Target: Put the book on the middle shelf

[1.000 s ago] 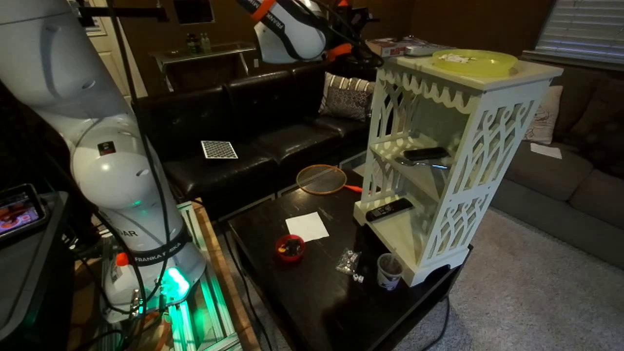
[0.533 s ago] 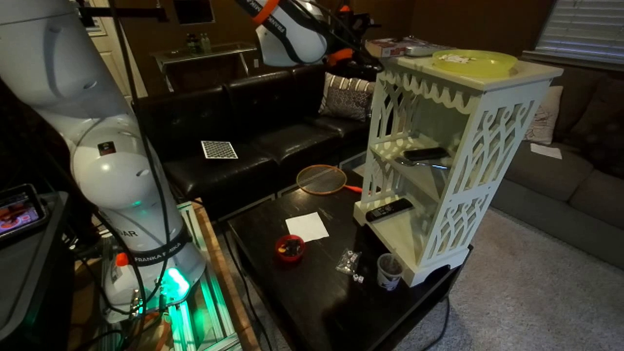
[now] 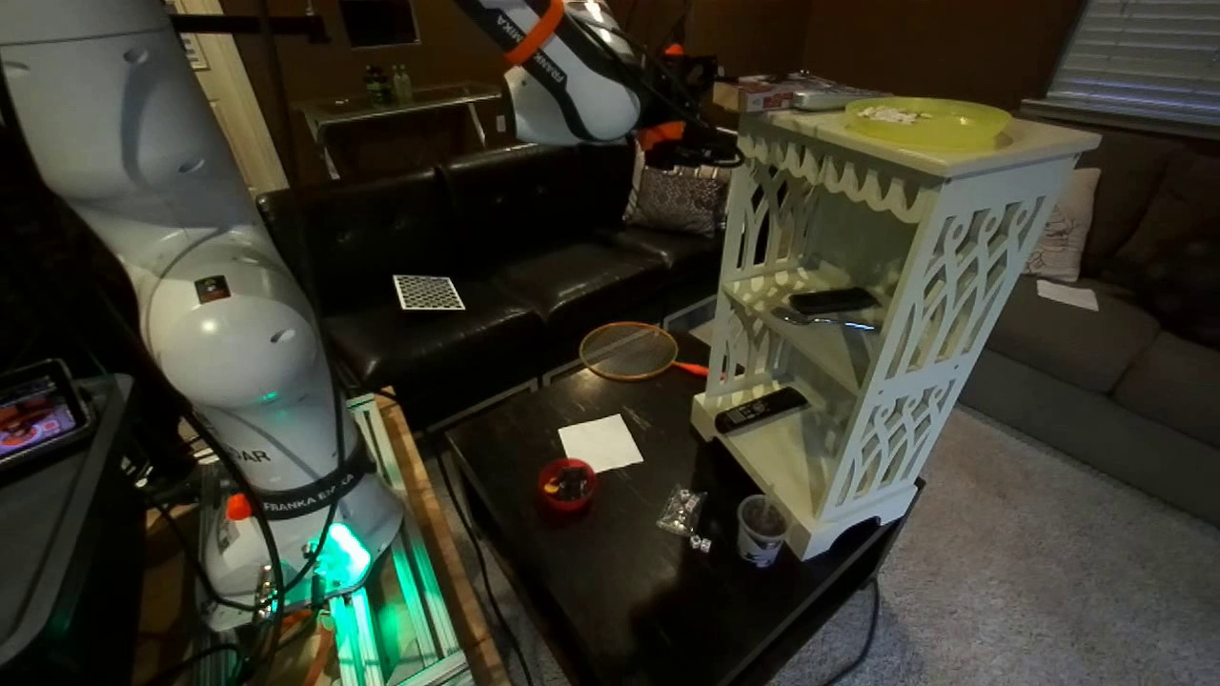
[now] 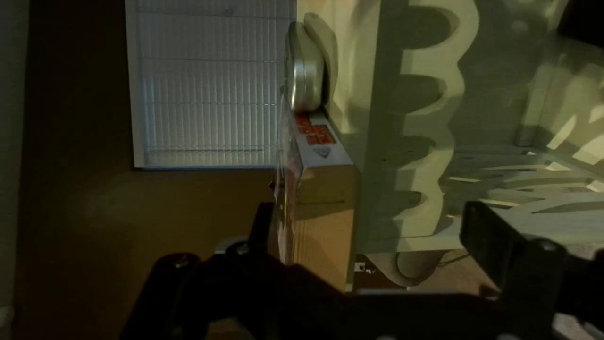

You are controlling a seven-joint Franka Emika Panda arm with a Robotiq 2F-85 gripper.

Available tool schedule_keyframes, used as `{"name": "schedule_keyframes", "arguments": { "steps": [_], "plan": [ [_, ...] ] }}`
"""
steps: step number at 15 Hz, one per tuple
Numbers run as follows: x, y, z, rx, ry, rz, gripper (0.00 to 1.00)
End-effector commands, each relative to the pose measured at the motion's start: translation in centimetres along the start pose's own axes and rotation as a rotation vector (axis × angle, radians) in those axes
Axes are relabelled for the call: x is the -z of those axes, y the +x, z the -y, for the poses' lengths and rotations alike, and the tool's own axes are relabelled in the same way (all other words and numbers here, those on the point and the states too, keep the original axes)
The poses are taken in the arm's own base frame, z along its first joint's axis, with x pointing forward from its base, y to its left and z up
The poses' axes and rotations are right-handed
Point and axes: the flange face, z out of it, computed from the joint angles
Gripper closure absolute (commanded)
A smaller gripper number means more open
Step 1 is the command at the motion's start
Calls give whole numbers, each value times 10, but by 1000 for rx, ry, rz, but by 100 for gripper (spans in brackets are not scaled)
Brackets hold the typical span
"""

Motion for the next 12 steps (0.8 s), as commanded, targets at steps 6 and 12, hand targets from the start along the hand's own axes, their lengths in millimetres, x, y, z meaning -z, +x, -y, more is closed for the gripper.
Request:
{"name": "schedule_keyframes", "arguments": {
  "steps": [6,12],
  "plan": [
    [-14,28,-28,-37,-61,-34,0],
    [-28,41,-22,-39,-66,-39,0]
  ]
}}
